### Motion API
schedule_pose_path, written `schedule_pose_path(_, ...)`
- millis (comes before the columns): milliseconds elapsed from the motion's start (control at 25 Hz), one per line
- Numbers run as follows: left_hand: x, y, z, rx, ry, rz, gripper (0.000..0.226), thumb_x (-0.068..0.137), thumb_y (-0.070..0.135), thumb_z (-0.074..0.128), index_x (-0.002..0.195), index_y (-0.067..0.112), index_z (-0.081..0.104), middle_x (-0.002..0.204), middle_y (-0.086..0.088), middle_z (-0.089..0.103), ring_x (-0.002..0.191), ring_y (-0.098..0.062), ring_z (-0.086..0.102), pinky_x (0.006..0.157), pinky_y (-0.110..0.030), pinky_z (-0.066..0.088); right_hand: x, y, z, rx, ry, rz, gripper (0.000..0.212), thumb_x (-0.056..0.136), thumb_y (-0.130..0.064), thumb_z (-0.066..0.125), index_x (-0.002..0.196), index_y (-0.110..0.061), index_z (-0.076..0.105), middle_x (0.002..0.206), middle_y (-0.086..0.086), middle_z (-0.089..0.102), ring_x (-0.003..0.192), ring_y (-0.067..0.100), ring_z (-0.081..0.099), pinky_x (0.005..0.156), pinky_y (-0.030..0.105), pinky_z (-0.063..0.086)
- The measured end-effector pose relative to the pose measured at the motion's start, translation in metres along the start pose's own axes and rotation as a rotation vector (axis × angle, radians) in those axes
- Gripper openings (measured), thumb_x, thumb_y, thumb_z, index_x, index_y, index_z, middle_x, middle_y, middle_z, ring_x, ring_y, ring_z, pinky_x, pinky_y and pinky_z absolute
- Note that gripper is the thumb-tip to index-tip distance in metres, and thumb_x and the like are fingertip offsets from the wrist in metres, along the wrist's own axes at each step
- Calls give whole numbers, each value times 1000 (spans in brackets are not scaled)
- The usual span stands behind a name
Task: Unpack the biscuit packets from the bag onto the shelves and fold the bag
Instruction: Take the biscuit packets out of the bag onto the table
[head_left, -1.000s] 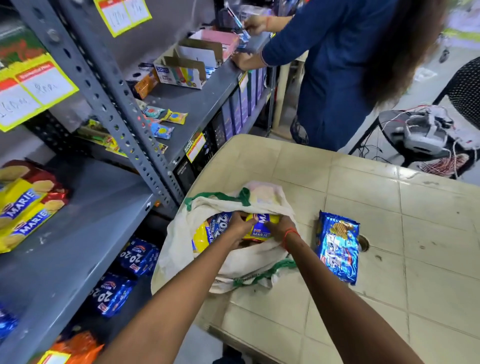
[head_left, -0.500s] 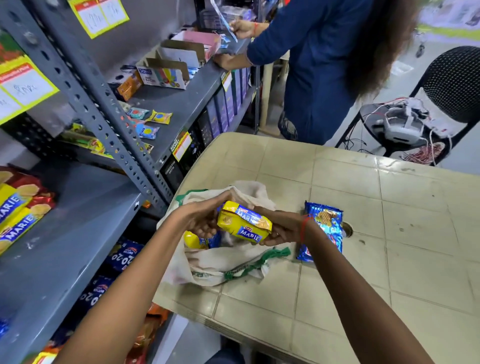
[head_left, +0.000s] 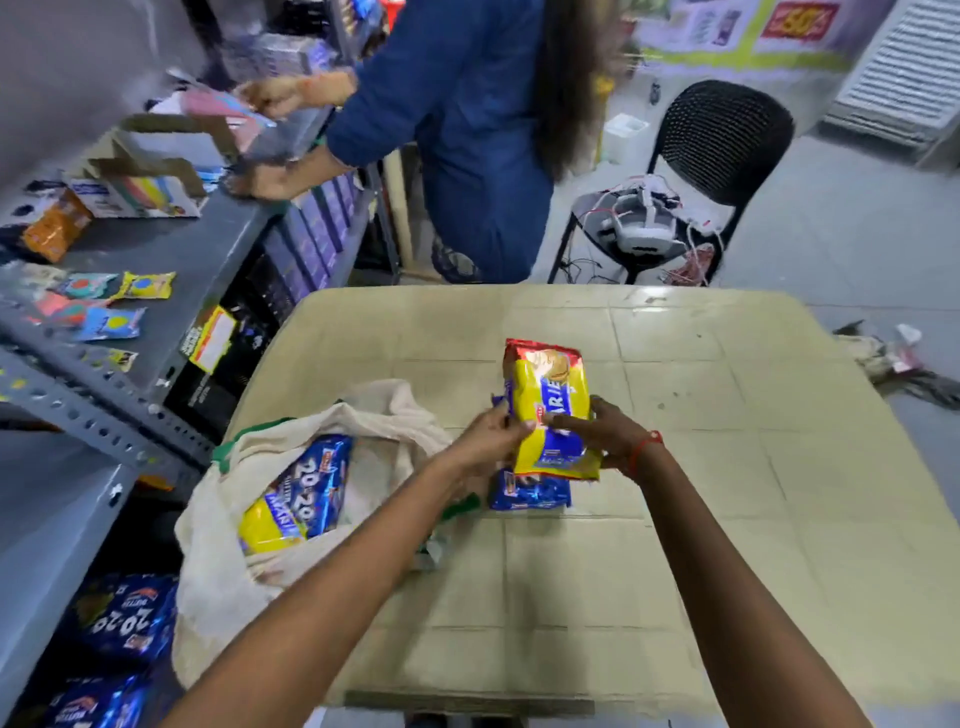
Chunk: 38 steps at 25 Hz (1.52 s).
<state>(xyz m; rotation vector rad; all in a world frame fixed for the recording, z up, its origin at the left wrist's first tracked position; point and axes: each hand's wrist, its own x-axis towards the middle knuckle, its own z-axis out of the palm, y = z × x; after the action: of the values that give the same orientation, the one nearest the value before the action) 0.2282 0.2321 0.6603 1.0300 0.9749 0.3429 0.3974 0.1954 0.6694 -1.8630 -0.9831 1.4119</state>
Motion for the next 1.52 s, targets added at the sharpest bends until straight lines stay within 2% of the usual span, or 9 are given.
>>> schedule_pose_path(120, 35, -21, 69, 68, 2, 43, 45, 97, -2, 40, 141, 5, 34, 137, -21, 51, 117, -35, 56, 99, -45, 48, 10, 40, -35, -80, 258, -10, 45, 78, -19, 76, 117, -1, 61, 119, 23, 65, 107, 34, 64, 97, 49, 50)
schedule_pose_path(240, 58, -38, 103, 144, -25, 24, 54, 90, -15, 36, 141, 3, 35, 139, -27, 48, 117, -29, 54, 89, -29, 53, 18, 80, -58, -120, 301, 80, 47, 81, -5, 71, 121, 9, 54, 124, 30, 60, 115, 41, 58, 99, 49, 48)
schedule_pose_path(480, 81, -62, 113, 272, -73, -109, 67, 88, -14, 40, 148, 12, 22, 143, -23, 45, 129, -38, 47, 108, -46, 41, 18, 121, -50, -71, 310, 136, 58, 85, 0, 64, 134, 10, 34, 137, 31, 46, 126, 43, 48, 102, 50, 43)
schedule_pose_path(600, 73, -53, 102, 360, 69, 37, 61, 88, -6, 48, 145, 6, 30, 141, -19, 49, 128, -31, 49, 93, -25, 44, 18, 105, -33, -348, 534, -25, 60, 90, -18, 60, 141, 0, 35, 147, 17, 42, 135, 31, 41, 112, 49, 31)
schedule_pose_path(720, 57, -39, 57, 202, 387, 160, 38, 87, -5, 50, 125, 1, 53, 118, -22, 65, 109, -31, 63, 82, -23, 48, 20, 62, 13, -286, 606, -199, 36, 90, -15, 60, 123, -1, 58, 126, 19, 64, 116, 32, 59, 97, 36, 43)
schedule_pose_path(920, -3, -46, -61, 349, 786, 159, 8, 84, 8, 56, 86, 6, 64, 83, -16, 71, 84, -33, 67, 68, -31, 50, 41, 2, 121, -184, 275, -255, 14, 82, -8, 67, 87, 4, 71, 90, 25, 74, 76, 21, 63, 68, 28, 50)
schedule_pose_path(1120, -67, -83, -165, 715, 1009, -47, 26, 87, 10, 53, 111, 6, 61, 114, -17, 65, 111, -34, 56, 93, -40, 42, 55, -22, 244, -382, -165, -165, 15, 83, -15, 66, 83, -1, 70, 78, 11, 59, 77, 16, 51, 62, 24, 37)
schedule_pose_path(1320, -85, -89, -212, 957, 851, -210, 44, 84, 18, 58, 126, 6, 53, 133, -17, 54, 125, -34, 49, 105, -37, 39, 64, -12, 306, -313, -279, -61, 37, 89, -5, 59, 122, 11, 56, 108, 20, 66, 76, 6, 55, 68, 18, 46)
schedule_pose_path(1520, -82, -75, -225, 909, 637, -268, 45, 84, 20, 60, 128, 9, 55, 135, -15, 57, 122, -29, 55, 99, -35, 47, 67, -12, 324, 15, -150, 179, 31, 80, -13, 73, 101, 8, 63, 91, 23, 64, 62, 16, 60, 36, 15, 41)
